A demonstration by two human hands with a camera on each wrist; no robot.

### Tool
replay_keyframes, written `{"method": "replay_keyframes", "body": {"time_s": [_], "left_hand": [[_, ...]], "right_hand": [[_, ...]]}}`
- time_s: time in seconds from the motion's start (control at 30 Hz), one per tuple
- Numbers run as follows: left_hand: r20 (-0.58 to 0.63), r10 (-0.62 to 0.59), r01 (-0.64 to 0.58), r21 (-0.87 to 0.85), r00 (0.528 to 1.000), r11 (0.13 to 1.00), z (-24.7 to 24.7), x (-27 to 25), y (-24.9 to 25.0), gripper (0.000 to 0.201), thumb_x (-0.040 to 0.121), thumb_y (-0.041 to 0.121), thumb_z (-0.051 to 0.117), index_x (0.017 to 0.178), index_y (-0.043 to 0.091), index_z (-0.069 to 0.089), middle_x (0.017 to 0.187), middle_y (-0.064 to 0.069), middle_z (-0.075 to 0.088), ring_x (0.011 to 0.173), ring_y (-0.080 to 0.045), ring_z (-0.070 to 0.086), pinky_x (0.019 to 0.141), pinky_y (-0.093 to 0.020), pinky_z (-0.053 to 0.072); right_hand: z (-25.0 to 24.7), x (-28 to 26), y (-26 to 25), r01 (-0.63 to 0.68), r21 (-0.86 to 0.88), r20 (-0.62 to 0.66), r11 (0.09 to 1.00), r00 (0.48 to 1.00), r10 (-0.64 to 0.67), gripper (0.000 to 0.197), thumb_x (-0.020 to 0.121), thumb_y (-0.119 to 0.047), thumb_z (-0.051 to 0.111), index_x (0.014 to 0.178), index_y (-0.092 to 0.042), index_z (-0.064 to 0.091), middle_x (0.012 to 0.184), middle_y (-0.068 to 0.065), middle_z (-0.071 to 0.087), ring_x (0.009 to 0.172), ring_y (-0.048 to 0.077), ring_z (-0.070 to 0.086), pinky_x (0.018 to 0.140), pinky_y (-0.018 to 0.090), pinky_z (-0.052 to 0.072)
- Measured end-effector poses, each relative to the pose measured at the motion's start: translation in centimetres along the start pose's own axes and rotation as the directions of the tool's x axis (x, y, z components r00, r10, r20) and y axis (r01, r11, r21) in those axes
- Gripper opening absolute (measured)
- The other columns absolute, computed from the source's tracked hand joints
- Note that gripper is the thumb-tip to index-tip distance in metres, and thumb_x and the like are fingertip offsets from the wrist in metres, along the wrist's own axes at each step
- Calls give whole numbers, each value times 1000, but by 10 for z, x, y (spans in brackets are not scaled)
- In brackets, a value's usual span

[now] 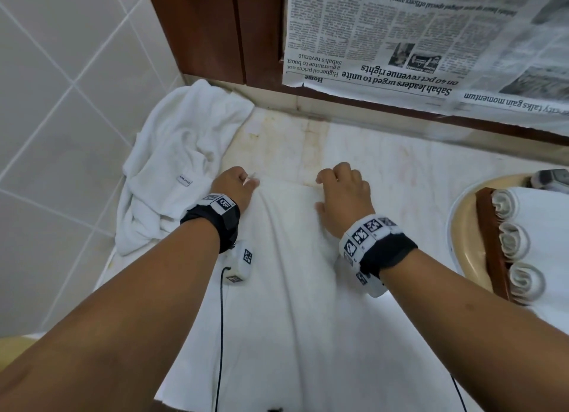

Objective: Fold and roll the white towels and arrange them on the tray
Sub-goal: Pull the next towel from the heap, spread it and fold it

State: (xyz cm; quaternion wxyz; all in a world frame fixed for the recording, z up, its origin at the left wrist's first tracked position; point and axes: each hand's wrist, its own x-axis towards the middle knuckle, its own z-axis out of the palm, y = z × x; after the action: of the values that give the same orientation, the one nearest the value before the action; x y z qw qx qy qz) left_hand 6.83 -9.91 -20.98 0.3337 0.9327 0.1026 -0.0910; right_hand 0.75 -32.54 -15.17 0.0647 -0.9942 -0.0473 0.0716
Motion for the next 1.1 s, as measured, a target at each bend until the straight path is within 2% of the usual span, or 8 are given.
{"method": "replay_keyframes", "body": {"time_s": [0.17,0.3,0.4,0.5,0.63,0.77,1.03,1.1], "left_hand": [[-1,-18,18,-15,1000,1000,-3,-6,6,30,93,41,60,81,15,47,75,-1,51,71,-25,49,56,-31,34],[-42,-81,71,-211,996,975,-12,-32,4,33,93,43,60,106,14,51,93,-4,62,91,-30,61,84,-39,51],[18,-110,112,-211,994,971,-23,-81,-17,44,89,42,66,116,13,47,91,-4,64,93,-28,63,91,-40,51],[155,-165,184,-117,974,976,-26,-136,-30,40,83,46,70,99,17,48,88,-6,70,88,-24,66,79,-34,49],[108,-101,107,-54,989,993,-16,-181,-20,50,80,46,75,104,16,43,100,0,54,85,-16,59,71,-28,42],[22,-141,143,-64,990,988,-7,-193,-18,50,82,36,76,109,13,40,108,-4,47,90,-22,57,75,-30,44],[130,-162,180,-140,978,974,-7,-194,-18,34,89,31,70,103,15,43,89,1,53,85,-17,55,62,-22,36],[24,-206,206,-241,978,949,-15,-188,-22,20,93,21,63,100,14,47,84,1,54,80,-19,54,59,-23,34]], "right_hand": [[8,-40,-6,12,41,324,999,946,-24,48,93,-36,63,137,-22,50,135,2,42,121,24,46,94,38,46],[10,-45,-7,-6,-38,328,999,945,18,62,91,-43,64,147,-29,40,148,4,34,133,26,38,99,40,45],[7,-42,-9,0,-102,441,995,897,45,75,93,-48,59,156,-35,20,157,6,20,139,28,31,101,41,43],[3,-41,-10,30,-152,477,988,878,47,81,92,-55,57,157,-37,13,159,7,14,140,31,30,105,45,42],[-1,-42,-15,61,-230,455,971,889,52,84,89,-62,57,157,-38,15,156,8,21,140,32,30,107,47,38],[-1,-43,-18,51,-247,465,968,882,72,84,88,-63,57,156,-38,14,156,7,21,144,32,24,110,48,36],[-2,-43,-14,64,-259,483,964,873,72,83,91,-62,54,157,-40,8,161,7,12,150,30,10,115,52,29],[-2,-40,-13,70,-255,497,964,865,69,83,91,-61,54,157,-40,8,161,7,11,150,30,9,115,52,30]]}}
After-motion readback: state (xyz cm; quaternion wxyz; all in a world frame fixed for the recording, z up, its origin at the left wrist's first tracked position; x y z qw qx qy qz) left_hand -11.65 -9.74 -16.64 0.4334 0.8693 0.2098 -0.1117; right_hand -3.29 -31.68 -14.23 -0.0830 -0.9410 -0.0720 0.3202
